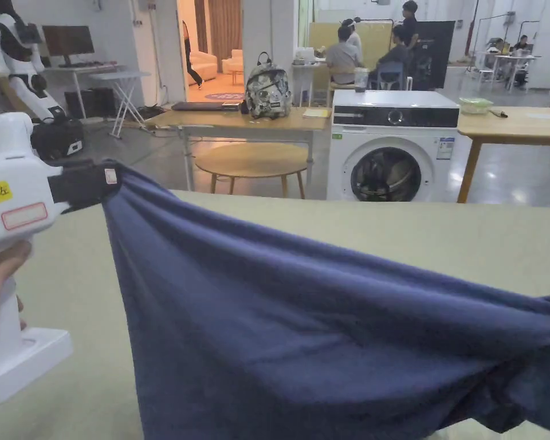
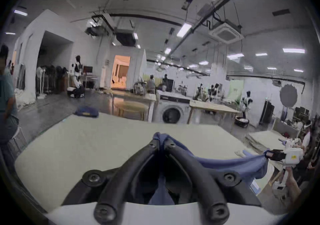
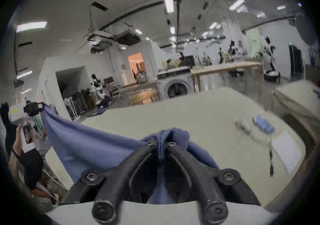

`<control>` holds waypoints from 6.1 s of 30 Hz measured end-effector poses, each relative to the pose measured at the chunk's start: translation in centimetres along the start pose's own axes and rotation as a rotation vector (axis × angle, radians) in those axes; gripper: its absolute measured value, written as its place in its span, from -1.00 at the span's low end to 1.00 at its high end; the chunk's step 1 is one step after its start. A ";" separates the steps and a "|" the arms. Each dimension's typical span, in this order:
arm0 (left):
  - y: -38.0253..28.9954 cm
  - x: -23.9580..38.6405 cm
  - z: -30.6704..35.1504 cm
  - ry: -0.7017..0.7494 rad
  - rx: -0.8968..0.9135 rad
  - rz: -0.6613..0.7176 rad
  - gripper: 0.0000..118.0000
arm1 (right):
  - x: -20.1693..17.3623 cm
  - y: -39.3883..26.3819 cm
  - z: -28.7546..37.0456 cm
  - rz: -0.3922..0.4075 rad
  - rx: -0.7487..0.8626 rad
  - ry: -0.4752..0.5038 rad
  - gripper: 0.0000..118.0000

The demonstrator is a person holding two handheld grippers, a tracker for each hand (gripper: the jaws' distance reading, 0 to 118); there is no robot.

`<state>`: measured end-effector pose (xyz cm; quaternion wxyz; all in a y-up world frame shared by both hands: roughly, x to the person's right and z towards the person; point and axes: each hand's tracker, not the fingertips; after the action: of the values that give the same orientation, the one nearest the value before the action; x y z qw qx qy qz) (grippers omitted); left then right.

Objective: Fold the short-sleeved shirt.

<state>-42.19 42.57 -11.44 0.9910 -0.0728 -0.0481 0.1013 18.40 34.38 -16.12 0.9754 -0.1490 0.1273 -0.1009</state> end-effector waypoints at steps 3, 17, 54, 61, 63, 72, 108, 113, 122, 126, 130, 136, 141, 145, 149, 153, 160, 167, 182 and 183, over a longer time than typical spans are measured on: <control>2.0 1.4 0.2 0.024 0.031 -0.026 -1.00 | -0.6 4.3 -1.5 0.003 0.051 0.033 -0.93; 10.7 0.4 -11.2 0.085 0.103 -0.042 -1.00 | -4.1 20.1 -13.5 0.157 0.134 -0.045 -0.93; -27.9 -0.1 5.1 0.088 -0.419 0.140 -1.00 | 5.3 -20.6 0.2 -0.095 -0.327 -0.196 -0.93; -31.5 -0.2 7.6 0.119 -0.495 0.040 -0.07 | 5.8 -23.9 2.6 -0.025 -0.404 -0.258 0.04; -31.0 0.6 8.0 0.142 -0.449 0.013 -0.09 | 5.8 -24.1 3.6 0.027 -0.374 -0.319 0.03; -23.1 5.9 9.3 0.069 -0.161 -0.099 -0.08 | 1.6 -16.5 6.7 0.156 -0.153 -0.268 0.03; -35.6 -0.8 4.7 0.245 -0.607 0.104 -0.86 | -2.6 -14.4 4.8 0.149 -0.140 -0.091 -1.00; -35.7 1.4 3.7 0.223 -0.654 0.024 -0.97 | -0.5 -13.2 2.8 0.170 -0.174 -0.093 -0.99; -34.9 2.1 3.9 0.225 -0.661 0.101 -0.97 | 5.9 -8.1 -15.9 0.322 -0.590 -0.020 0.30; -34.9 1.6 3.8 0.228 -0.670 0.103 -0.97 | 8.3 -9.9 -24.4 0.304 -0.829 -0.025 0.30; -35.1 1.4 3.8 0.235 -0.667 0.113 -0.97 | 9.1 -13.1 -28.7 0.309 -1.031 -0.077 -0.12; -34.8 1.2 3.9 0.235 -0.665 0.142 -0.97 | 8.0 -11.8 -26.6 0.316 -0.951 -0.068 -1.00; -31.4 1.4 5.7 0.183 -0.515 0.180 -0.98 | 7.0 -7.1 -21.5 0.308 -0.771 -0.048 -1.00; -24.8 2.7 5.9 0.095 -0.316 0.164 -0.98 | 5.0 -0.7 -14.5 0.294 -0.560 0.003 -1.00; -17.7 4.4 4.2 0.034 -0.179 0.089 -0.98 | 3.2 5.4 -6.9 0.312 -0.325 -0.028 -1.00; -10.2 4.5 0.0 -0.028 -0.047 0.035 -0.98 | 2.8 10.8 -2.4 0.279 -0.137 -0.075 -1.00; 2.8 3.8 -9.7 0.014 0.071 -0.099 -0.98 | 2.3 19.0 -3.3 0.204 0.059 -0.155 -1.00; 11.8 3.1 -16.4 0.043 0.087 -0.099 -0.98 | 0.9 27.4 -10.6 0.213 0.140 -0.208 -1.00; 19.2 3.8 -20.6 0.161 0.140 -0.131 -0.98 | -3.1 39.5 -20.3 0.245 0.245 -0.225 -1.00; 19.1 3.7 -21.0 0.156 0.149 -0.128 -0.98 | -3.3 39.7 -21.0 0.262 0.236 -0.236 -1.00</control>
<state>-39.95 59.03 -34.75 0.9988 -0.0032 0.0325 0.0352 15.77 66.69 -47.34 0.9990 -0.0268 0.0176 0.0307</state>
